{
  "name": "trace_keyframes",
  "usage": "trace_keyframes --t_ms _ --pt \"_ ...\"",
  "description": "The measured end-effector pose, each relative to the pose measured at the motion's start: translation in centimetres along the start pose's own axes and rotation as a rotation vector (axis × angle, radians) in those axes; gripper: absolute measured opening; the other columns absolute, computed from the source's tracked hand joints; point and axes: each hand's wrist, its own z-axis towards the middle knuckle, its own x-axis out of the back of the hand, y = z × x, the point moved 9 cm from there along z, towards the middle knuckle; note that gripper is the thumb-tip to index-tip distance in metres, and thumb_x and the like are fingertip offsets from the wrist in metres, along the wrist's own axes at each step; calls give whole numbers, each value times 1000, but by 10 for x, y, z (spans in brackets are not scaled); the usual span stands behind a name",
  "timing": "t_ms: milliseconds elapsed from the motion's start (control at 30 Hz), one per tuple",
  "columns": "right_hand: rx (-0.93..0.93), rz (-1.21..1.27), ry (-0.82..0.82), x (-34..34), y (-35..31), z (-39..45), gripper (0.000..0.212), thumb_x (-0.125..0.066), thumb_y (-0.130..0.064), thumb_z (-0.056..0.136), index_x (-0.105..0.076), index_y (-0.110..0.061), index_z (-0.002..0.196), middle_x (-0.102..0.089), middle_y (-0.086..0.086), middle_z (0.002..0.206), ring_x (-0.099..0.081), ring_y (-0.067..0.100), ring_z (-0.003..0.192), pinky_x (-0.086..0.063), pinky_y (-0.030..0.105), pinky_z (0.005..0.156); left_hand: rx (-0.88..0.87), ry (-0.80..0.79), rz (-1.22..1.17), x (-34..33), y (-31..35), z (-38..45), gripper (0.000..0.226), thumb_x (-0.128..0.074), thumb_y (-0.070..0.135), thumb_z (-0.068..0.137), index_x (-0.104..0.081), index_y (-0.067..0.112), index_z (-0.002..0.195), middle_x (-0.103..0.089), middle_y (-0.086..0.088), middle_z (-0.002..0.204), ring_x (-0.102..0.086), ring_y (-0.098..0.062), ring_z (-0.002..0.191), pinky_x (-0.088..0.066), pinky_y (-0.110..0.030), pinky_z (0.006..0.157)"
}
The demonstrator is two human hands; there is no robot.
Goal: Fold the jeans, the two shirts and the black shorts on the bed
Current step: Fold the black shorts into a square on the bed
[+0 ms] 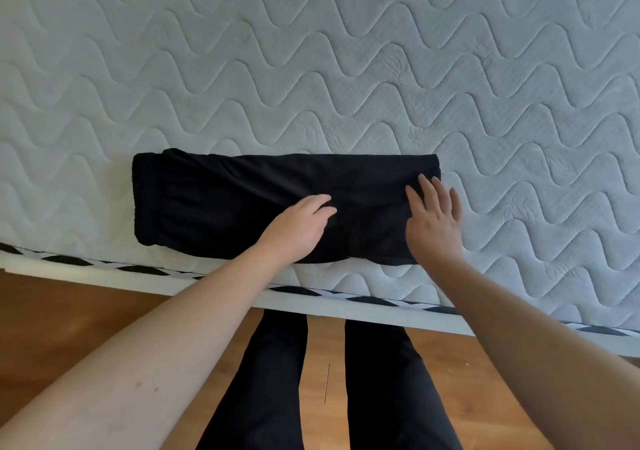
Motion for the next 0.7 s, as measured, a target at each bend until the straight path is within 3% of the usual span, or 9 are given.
trace_keyframes --t_ms 100,200,300,400,600,700 --pt "22 134 124 12 -36 3 61 -36 -5 83 -45 -7 143 -37 12 153 -27 29 144 -13 46 121 -58 277 58 35 -10 10 29 -63 -4 85 -69 1 113 -64 -15 114 -63 -33 103 -53 -48 86" --pt "79 226 145 12 -79 22 59 -32 -12 87 -44 -8 144 -38 12 153 -29 27 145 -16 43 121 49 400 126 55 -34 27 38 -53 3 91 -60 5 129 -59 -13 128 -56 -31 118 -46 -47 100" --pt "109 243 125 6 -115 42 52 -35 -15 96 -38 -7 148 -33 11 156 -24 25 147 -15 40 122 260 365 233 56 -68 39 52 -39 21 102 -32 13 152 -34 -8 157 -31 -27 145 -27 -46 117" --pt "175 221 73 -11 -146 57 54 -38 -17 100 -29 -8 152 -25 9 160 -18 23 149 -12 39 123 400 297 288 48 -100 34 58 -25 37 105 -11 18 158 -14 -5 165 -14 -23 151 -16 -47 121" --pt "290 43 -54 -52 -146 56 61 -34 -43 103 -16 -21 157 -14 0 164 -9 16 151 -4 38 123 627 263 306 10 -133 -14 63 -11 53 102 11 27 156 2 -8 166 -4 -25 152 -3 -54 122" --pt "230 -7 -73 -52 -117 61 67 -27 -55 101 -7 -24 157 -4 -1 165 -2 14 151 0 36 123 640 257 306 8 -141 -20 70 -14 60 100 8 26 157 2 -13 165 -4 -31 152 -4 -55 121"
